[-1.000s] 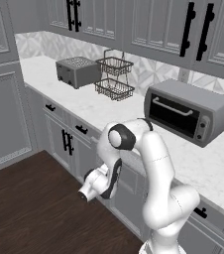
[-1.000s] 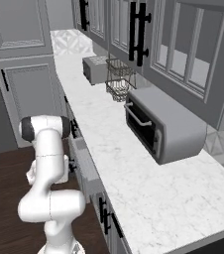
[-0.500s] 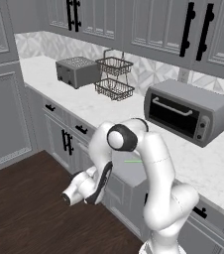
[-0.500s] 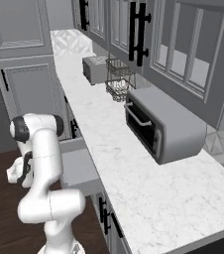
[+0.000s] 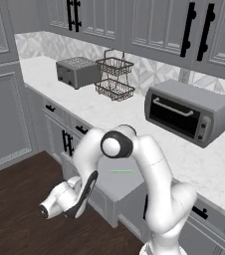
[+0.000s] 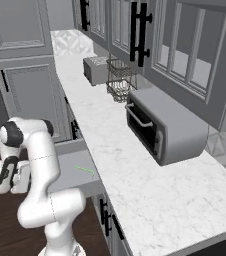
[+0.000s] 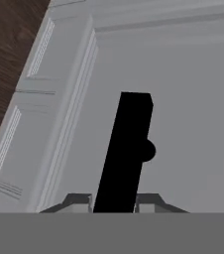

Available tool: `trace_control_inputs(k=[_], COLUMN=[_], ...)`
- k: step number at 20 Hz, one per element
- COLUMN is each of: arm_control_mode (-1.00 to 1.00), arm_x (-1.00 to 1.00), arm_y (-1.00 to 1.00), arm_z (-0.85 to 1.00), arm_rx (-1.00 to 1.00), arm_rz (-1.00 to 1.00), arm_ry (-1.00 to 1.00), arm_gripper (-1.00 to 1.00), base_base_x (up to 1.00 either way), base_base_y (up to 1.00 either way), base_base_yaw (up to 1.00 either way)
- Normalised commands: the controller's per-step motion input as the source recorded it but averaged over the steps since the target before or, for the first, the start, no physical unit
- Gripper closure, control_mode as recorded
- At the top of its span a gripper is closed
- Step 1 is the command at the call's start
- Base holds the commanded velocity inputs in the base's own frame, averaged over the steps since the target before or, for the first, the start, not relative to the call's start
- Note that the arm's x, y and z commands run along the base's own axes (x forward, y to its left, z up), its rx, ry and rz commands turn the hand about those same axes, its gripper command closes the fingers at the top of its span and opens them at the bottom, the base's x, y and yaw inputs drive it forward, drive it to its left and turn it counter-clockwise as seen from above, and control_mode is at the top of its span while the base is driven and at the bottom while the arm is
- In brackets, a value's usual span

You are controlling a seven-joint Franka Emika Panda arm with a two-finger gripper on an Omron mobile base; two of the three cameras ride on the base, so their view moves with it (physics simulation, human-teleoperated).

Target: Take a straw from the drawer in front and place it inside the glass cup on the dining counter.

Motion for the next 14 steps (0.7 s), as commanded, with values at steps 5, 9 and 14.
trace_control_inputs(k=[5,9,14], arm_control_mode=[-1.0,-1.0,-1.0], arm_x=[-0.81,-0.5,-0.35], arm_y=[0.49,0.1,0.21], arm_z=[0.6,0.98,0.52], arm_rx=[0.04,0.21,0.3], arm_rz=[0.0,0.0,0.0], arm_ry=[-0.09,0.05,0.31], arm_gripper=[-1.0,-1.0,-1.0], base_base_x=[0.0,0.0,0.0], base_base_y=[0.0,0.0,0.0], base_base_yaw=[0.0,0.0,0.0])
